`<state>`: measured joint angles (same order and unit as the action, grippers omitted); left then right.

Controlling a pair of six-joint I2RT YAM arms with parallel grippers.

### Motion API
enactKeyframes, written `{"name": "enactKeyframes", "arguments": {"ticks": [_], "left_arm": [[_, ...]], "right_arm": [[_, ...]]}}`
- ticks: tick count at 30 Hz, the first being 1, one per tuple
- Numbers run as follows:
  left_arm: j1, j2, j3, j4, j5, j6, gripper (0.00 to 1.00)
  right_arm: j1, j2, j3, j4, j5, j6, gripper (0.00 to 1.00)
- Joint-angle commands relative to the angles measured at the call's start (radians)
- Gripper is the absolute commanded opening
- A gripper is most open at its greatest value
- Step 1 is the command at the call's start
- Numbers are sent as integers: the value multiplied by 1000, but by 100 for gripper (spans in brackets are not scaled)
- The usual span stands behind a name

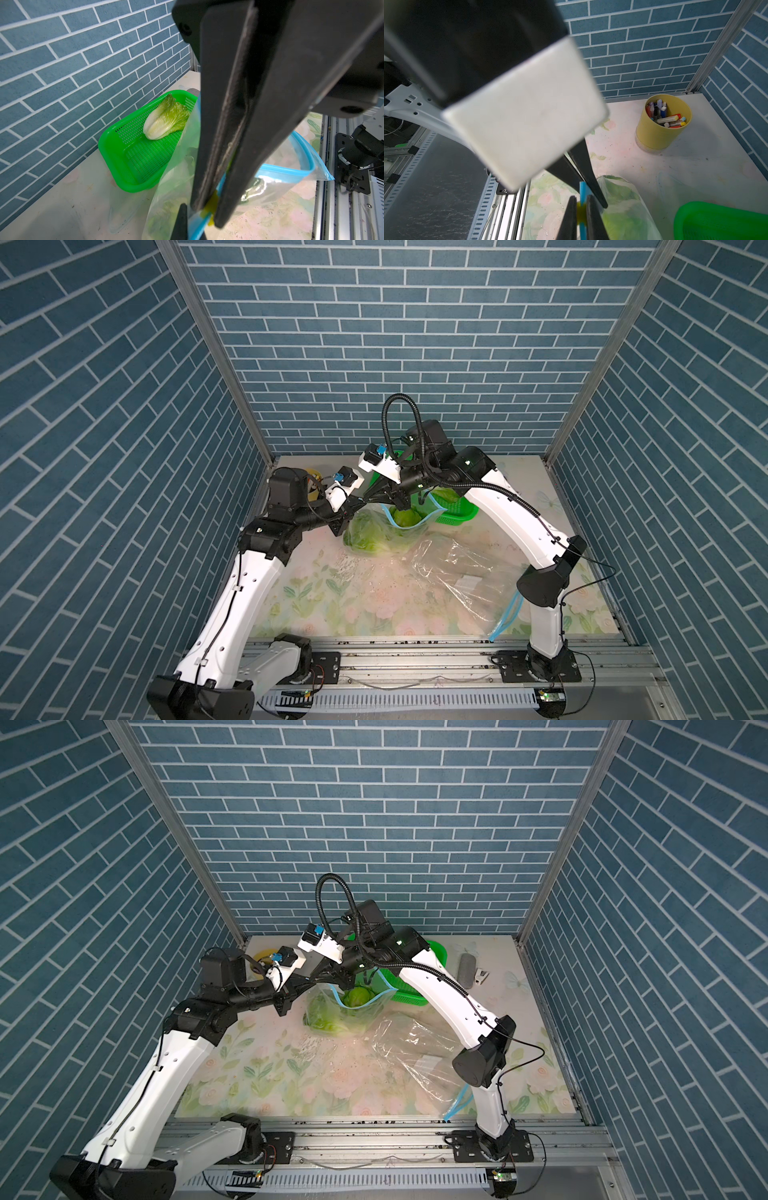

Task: Put the chinese cabbages into a zipper bag and zip it
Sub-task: Zip the zipper on the zipper food storage bag.

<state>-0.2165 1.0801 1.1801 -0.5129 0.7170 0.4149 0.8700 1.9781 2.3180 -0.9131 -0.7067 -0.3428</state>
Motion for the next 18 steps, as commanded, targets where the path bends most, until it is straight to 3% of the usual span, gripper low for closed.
{"name": "enactKeyframes", "arguments": {"ticks": [1, 9, 16, 18], "left_arm": [[-4, -13, 29, 11, 2, -7, 0], [-4, -8, 38, 10, -5, -19, 0], [-4, 5, 51, 10, 12, -26, 0], [-3, 3, 47, 20, 15, -28, 0]], "right_arm": [[9, 13, 26, -42, 1, -66, 11], [9, 0, 34, -75, 0, -100, 24], [10, 20, 37, -67, -4, -102, 22], [9, 30, 52, -70, -9, -102, 18]]}}
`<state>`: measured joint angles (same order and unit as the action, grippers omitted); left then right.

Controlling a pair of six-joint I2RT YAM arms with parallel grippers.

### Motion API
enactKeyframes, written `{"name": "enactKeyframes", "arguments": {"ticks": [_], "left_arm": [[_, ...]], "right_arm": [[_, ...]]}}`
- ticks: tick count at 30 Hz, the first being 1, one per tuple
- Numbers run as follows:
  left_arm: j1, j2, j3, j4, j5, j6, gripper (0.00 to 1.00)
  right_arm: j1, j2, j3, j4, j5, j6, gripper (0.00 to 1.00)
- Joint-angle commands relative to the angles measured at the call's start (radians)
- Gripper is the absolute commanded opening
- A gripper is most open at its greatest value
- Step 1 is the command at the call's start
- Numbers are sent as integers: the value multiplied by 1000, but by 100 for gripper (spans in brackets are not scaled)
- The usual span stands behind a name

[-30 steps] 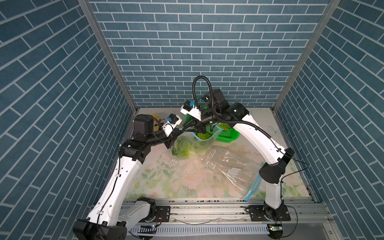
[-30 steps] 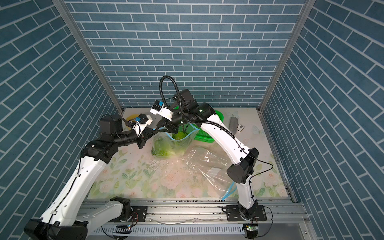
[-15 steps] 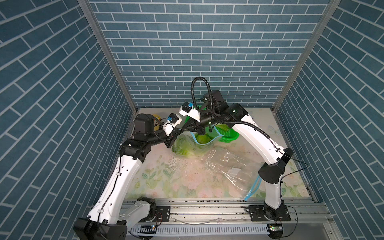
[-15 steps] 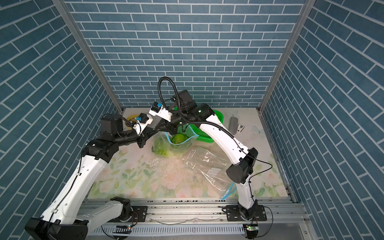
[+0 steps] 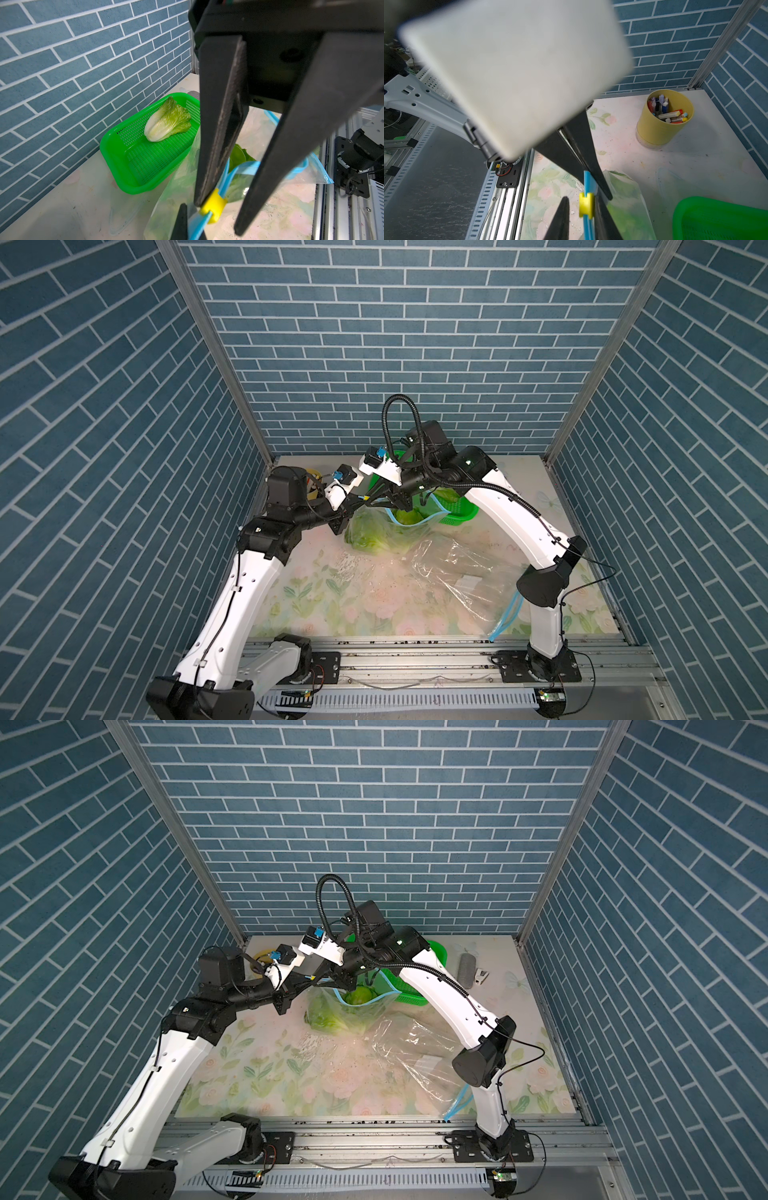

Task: Put the chinese cabbages into a zipper bag and zip it
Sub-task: Zip the zipper on the zipper food storage bag.

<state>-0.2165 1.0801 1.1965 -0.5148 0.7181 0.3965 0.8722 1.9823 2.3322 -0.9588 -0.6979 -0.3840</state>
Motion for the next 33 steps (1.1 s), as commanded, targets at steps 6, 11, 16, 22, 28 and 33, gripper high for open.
{"name": "enactKeyframes", "arguments": {"ticks": [6, 11, 16, 22, 28, 33], "left_arm": [[-4, 5, 33, 15, 12, -7, 0], [-4, 0, 30, 13, 7, -8, 0], [-4, -15, 27, 4, -14, -16, 0], [-4, -51, 0, 21, -43, -45, 0], [-4, -76, -16, 30, -49, -65, 0], [-4, -81, -21, 35, -34, -73, 0]], "right_arm": [[8, 36, 67, -11, -37, -50, 13], [7, 38, 59, -13, -20, -50, 3], [7, 18, 48, -20, 3, -53, 0], [1, -14, 24, -21, 26, -53, 0], [-10, -49, -6, -14, 36, -49, 0], [-25, -73, -32, -3, 36, -44, 0]]}}
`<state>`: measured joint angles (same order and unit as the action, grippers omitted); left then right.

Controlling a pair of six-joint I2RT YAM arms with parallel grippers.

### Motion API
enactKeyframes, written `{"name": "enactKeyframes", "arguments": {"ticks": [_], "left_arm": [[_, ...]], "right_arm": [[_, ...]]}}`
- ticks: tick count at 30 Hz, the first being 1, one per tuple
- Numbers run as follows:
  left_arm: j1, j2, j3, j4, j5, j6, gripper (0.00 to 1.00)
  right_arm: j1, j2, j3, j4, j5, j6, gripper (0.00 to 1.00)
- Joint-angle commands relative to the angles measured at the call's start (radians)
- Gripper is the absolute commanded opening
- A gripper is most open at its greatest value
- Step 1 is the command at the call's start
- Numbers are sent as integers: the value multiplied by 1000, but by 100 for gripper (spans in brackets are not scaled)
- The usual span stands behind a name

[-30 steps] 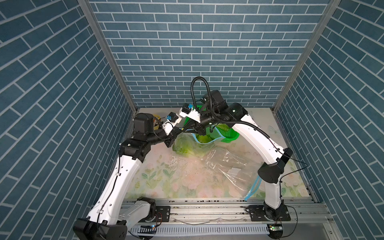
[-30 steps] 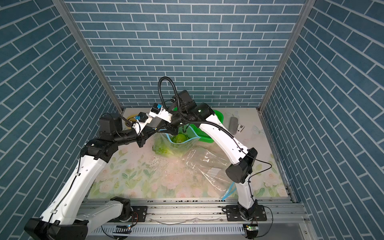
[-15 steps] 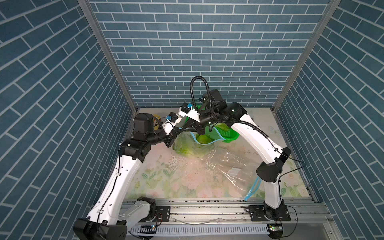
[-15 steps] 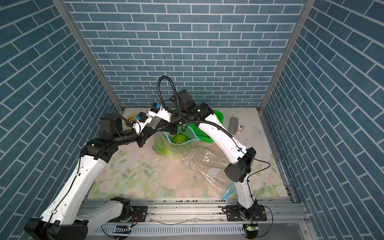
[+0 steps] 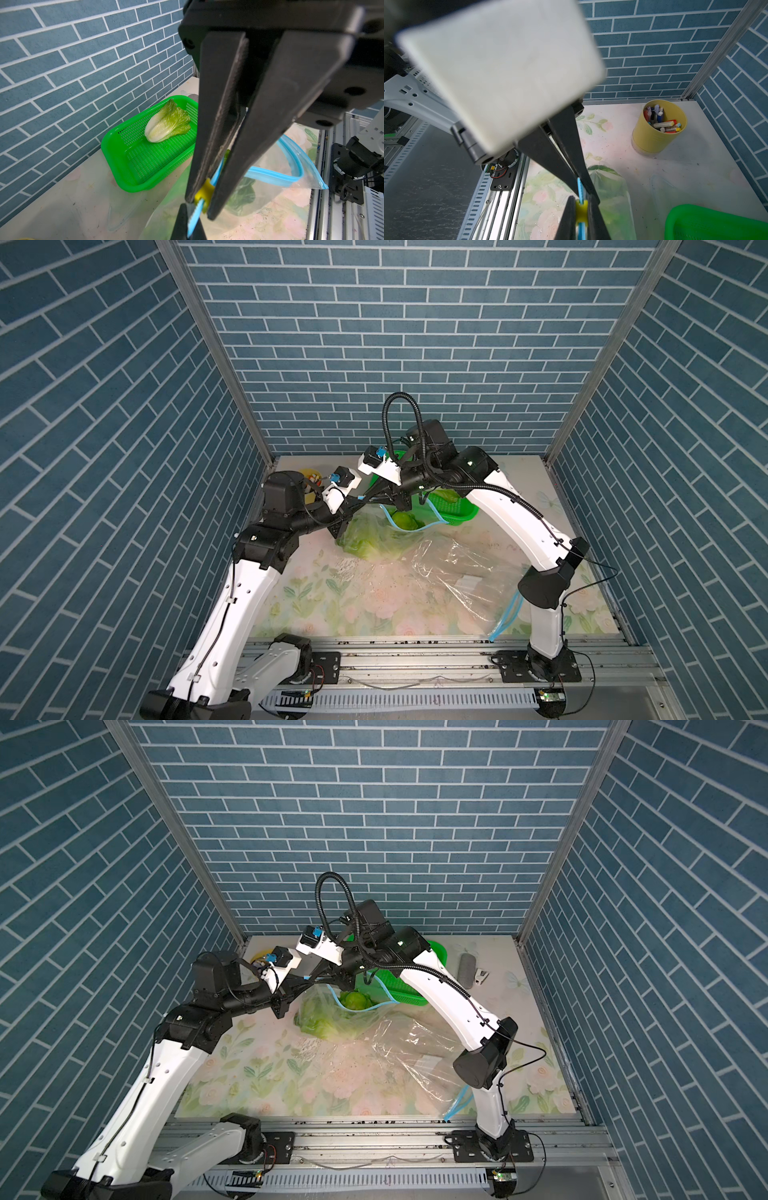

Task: Put the chinese cabbages into a zipper bag and zip it
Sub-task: Zip the zipper on the zipper food storage bag.

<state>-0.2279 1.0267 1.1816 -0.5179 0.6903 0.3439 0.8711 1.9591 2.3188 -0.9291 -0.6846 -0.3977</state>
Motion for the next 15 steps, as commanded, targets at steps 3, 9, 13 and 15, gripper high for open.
{"name": "enactKeyframes", "arguments": {"ticks": [3, 9, 13, 15], "left_arm": [[7, -40, -14, 58, -6, -35, 0], [7, -48, -16, 58, -24, -44, 0], [7, -47, -20, 67, -37, -55, 0], [7, -50, -23, 80, -37, -65, 0]], "right_arm": [[-33, -60, -35, -31, 27, -29, 0], [-56, -98, -93, 9, 22, -11, 0], [-70, -115, -119, 25, 13, -3, 0], [-75, -120, -128, 27, 12, -1, 0]]}}
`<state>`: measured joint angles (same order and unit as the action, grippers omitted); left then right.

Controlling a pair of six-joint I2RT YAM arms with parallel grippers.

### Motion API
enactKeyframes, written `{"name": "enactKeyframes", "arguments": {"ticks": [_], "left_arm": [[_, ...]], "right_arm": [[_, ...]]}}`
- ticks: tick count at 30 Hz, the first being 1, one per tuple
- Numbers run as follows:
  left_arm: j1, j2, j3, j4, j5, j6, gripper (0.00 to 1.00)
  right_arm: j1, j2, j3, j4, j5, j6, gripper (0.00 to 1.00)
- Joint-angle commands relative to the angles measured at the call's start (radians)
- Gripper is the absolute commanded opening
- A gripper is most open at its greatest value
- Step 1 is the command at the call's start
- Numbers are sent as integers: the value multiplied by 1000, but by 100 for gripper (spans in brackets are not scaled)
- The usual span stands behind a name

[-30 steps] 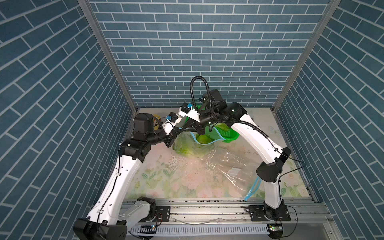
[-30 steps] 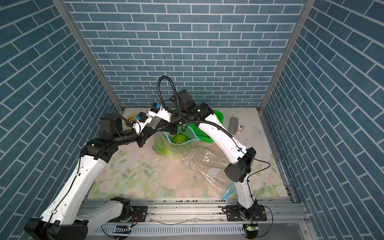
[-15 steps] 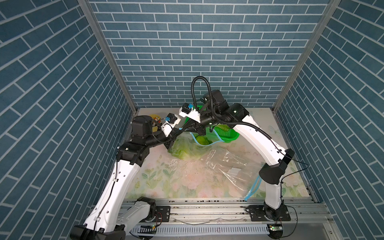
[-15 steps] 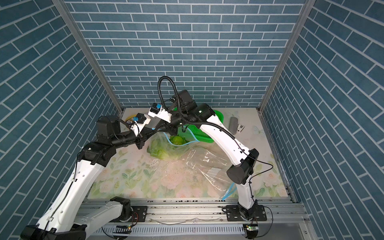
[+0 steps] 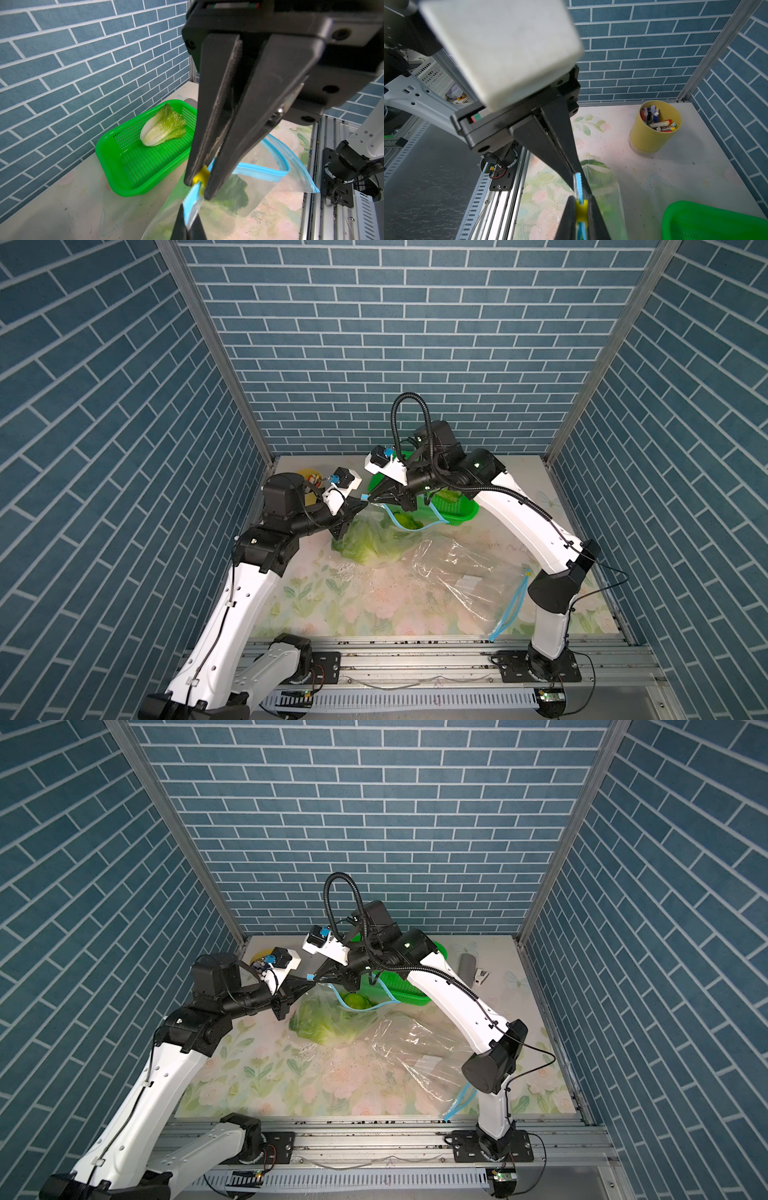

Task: Put the chinese cabbages into a zipper bag and zip it
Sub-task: Zip the zipper on the zipper food storage bag.

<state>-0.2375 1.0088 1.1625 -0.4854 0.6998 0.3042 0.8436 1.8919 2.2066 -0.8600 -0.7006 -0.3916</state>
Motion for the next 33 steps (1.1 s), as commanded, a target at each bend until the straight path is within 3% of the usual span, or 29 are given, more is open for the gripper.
{"name": "enactKeyframes", "arguments": {"ticks": [1, 33], "left_arm": [[17, -32, -4, 50, -55, -29, 0], [18, -52, 8, 69, -344, -115, 0]], "right_arm": [[-51, -56, -20, -41, 27, -6, 0], [-111, -127, -152, -5, 55, 30, 0]]}}
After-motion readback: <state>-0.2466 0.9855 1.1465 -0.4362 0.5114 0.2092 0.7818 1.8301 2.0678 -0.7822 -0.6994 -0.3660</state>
